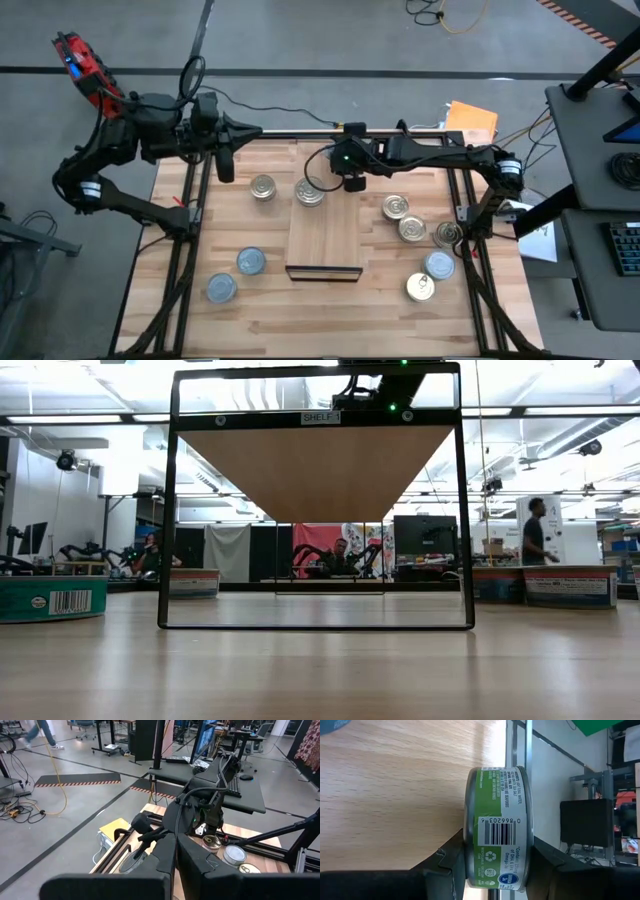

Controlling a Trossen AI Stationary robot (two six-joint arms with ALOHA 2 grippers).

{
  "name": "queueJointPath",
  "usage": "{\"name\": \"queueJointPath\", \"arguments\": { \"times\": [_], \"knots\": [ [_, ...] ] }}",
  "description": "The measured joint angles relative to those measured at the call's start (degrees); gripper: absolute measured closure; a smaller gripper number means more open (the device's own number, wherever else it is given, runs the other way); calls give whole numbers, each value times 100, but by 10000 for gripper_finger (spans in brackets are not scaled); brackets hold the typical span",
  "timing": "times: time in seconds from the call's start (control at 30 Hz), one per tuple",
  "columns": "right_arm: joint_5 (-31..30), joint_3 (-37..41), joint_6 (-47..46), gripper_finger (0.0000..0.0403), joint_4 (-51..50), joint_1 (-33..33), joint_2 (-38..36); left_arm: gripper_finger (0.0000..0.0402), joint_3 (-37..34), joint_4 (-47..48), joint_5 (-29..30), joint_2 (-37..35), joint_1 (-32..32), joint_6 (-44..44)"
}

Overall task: Stack canned seafood by type on shelf
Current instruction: Put the green tuna can on the shelf

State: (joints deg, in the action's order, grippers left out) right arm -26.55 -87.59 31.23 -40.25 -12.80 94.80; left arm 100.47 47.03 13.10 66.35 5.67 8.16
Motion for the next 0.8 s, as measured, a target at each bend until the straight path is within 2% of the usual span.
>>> {"name": "queueJointPath", "arguments": {
  "times": [0.33,0.63,0.8],
  "knots": [
    [-5,0,-17,251,-25,0,0,401,0,15,0,0,0,0],
    [-34,0,-347,258,-128,0,0,401,0,20,-2,15,0,0],
    [277,0,-768,225,-154,0,0,401,0,20,-2,15,0,0]
  ]
}}
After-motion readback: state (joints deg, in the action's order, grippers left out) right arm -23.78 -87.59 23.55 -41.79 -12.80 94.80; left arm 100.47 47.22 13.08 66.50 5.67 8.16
